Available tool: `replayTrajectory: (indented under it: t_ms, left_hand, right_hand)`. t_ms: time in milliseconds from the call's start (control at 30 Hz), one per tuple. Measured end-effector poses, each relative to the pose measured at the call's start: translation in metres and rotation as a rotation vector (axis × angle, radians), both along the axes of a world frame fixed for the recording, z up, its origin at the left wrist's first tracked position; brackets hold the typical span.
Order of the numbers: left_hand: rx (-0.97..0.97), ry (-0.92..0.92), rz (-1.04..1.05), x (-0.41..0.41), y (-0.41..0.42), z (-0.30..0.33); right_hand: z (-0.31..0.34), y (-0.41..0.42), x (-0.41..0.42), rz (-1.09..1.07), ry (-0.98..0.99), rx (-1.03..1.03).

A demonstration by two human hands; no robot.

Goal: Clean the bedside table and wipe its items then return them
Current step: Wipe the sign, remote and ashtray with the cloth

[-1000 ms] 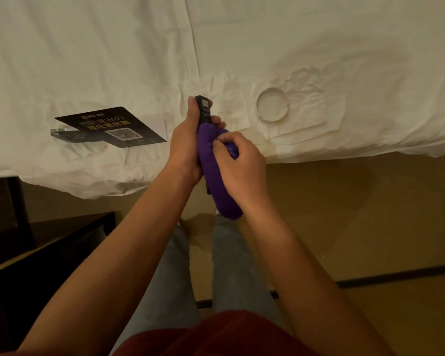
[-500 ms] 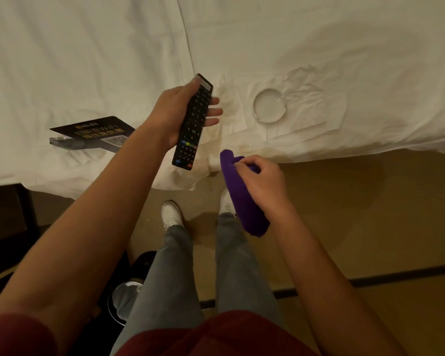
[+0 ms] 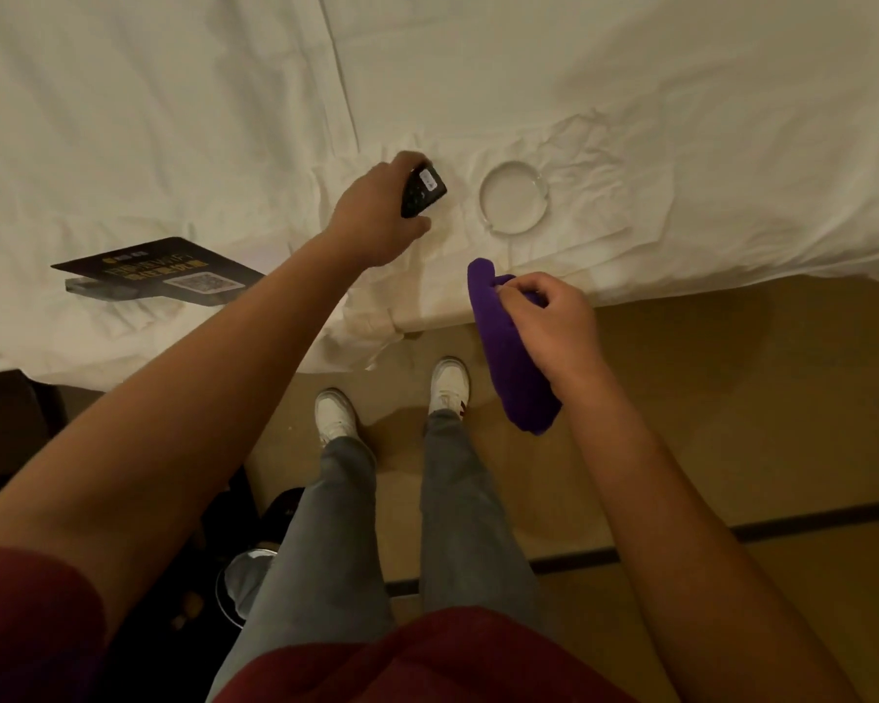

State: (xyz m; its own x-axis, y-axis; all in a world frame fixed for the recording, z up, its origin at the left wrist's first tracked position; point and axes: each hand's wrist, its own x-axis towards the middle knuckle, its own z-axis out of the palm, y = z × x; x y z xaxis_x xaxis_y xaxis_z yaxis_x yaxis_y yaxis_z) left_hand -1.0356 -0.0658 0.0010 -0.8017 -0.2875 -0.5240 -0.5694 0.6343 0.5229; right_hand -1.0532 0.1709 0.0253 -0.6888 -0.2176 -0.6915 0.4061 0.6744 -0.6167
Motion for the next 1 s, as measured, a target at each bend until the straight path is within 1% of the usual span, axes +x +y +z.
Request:
replayTrajectory:
  t_ms: [67, 100, 200, 367, 567, 667, 767, 867, 933, 1000]
  left_hand:
    - [-0.128, -0.003, -0.157, -0.004, 0.002, -0.007]
    - [-0.166, -0.005, -0.199, -0.005, 0.004, -0.009]
    - [-0.189, -0.009, -0.240, -0.004, 0.007, -0.020]
    - [-0.139, -0.015, -0.194, -0.002, 0.006, -0.036]
    - [-0.179, -0.031, -0.161, 0.001, 0.015, -0.046]
    - [-0.261, -0.033, -0.197, 0.001, 0.019, -0.045]
    - [-0.311, 0.068, -0.176, -0.003, 0.024, -0.038]
    - [-0.295, 0.198, -0.133, -0.020, 0.033, -0.029]
    - [-0.251, 0.213, -0.167, -0.037, 0.043, -0.026]
    - [-0.213, 0.183, -0.235, -0.054, 0.056, -0.025]
  right_hand:
    - [-0.002, 0.004, -0.003, -0.016, -0.005, -0.001]
    - [-0.002, 0.005, -0.004, -0.023, -0.006, -0.001]
    - [-0.003, 0.012, -0.006, -0.019, -0.007, -0.007]
    - [-0.002, 0.021, -0.013, -0.044, -0.041, -0.016]
    - [0.000, 0.021, -0.020, -0.072, -0.045, -0.039]
    - [0.001, 0.022, -0.025, -0.128, -0.094, -0.066]
    - [0.001, 0.025, -0.028, -0.178, -0.093, -0.076]
    - [0.002, 0.029, -0.031, -0.225, -0.073, -0.069]
    - [0.003, 0.032, -0.032, -0.238, -0.068, -0.061]
    - [0.006, 0.034, -0.032, -0.246, -0.069, -0.068]
